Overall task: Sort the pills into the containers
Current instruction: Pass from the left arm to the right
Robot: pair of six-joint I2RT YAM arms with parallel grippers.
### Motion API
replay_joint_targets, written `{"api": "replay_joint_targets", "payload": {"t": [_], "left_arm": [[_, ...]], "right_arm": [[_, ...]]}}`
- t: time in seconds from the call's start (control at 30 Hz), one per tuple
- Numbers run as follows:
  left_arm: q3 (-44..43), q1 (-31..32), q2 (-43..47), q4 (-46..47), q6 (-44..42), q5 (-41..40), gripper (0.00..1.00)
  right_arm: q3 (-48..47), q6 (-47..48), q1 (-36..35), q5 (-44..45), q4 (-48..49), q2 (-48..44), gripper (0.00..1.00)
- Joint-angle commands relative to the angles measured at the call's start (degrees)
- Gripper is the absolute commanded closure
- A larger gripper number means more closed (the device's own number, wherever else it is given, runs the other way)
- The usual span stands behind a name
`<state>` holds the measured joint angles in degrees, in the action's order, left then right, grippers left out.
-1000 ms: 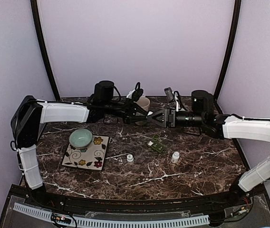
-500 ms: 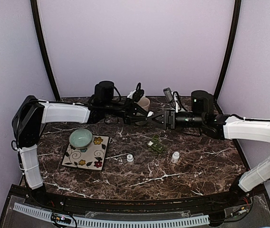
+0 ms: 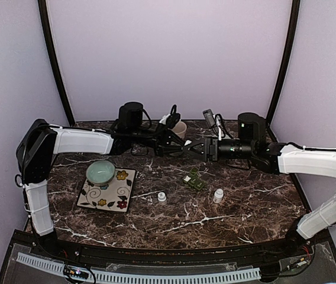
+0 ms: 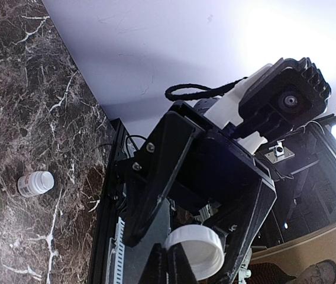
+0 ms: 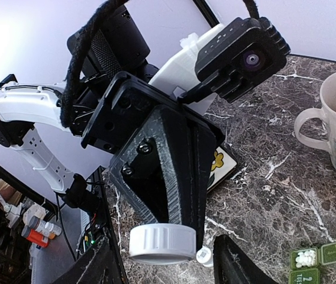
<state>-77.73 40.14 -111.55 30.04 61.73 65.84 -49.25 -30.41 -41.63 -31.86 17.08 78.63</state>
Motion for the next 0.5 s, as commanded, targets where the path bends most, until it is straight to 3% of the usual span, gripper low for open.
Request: {"api": "replay_joint_targets", "payload": {"t": [0.0,0.47], "left_arm": [[0.6,0.3,0.2,1.9,-0.1,1.4,1.0],[0.6,0.4,-0.3,2.1,0.1,1.9,1.0]], "right_arm": [[-0.8,1.2,-0.7,0.5,1.9,-1.4,0.43],[-1.5,2.1,-0.7,0.9,1.6,-0.8,0.46]]}}
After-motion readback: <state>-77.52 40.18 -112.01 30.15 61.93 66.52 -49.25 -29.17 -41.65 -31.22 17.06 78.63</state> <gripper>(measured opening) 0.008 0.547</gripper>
